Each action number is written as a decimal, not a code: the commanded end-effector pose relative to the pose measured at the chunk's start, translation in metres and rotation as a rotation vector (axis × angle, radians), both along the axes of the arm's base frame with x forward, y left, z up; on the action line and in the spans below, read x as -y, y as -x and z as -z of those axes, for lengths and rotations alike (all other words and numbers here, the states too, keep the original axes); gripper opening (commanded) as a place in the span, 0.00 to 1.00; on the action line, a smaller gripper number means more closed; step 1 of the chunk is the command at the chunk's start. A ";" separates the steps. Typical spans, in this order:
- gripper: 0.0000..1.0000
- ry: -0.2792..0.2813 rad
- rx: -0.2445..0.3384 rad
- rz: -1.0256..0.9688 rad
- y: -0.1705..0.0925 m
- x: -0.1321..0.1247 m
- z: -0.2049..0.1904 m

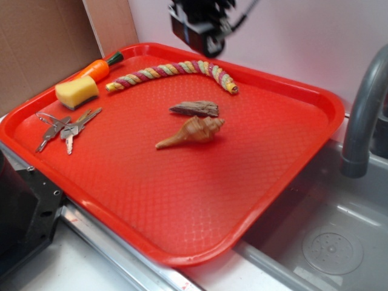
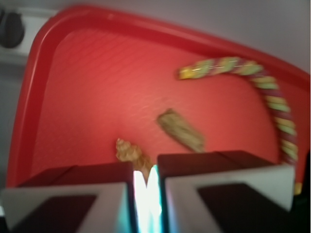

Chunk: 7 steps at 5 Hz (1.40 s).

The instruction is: Grab the shell.

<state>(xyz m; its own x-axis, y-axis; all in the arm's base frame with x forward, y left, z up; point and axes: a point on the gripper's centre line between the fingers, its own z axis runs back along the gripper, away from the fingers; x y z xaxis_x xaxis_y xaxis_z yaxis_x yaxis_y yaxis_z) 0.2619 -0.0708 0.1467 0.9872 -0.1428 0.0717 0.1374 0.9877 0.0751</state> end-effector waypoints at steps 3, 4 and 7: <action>1.00 0.069 0.076 0.143 0.051 -0.002 0.050; 1.00 0.121 0.085 0.103 0.041 -0.013 0.079; 0.00 0.097 -0.013 0.286 -0.023 0.022 0.120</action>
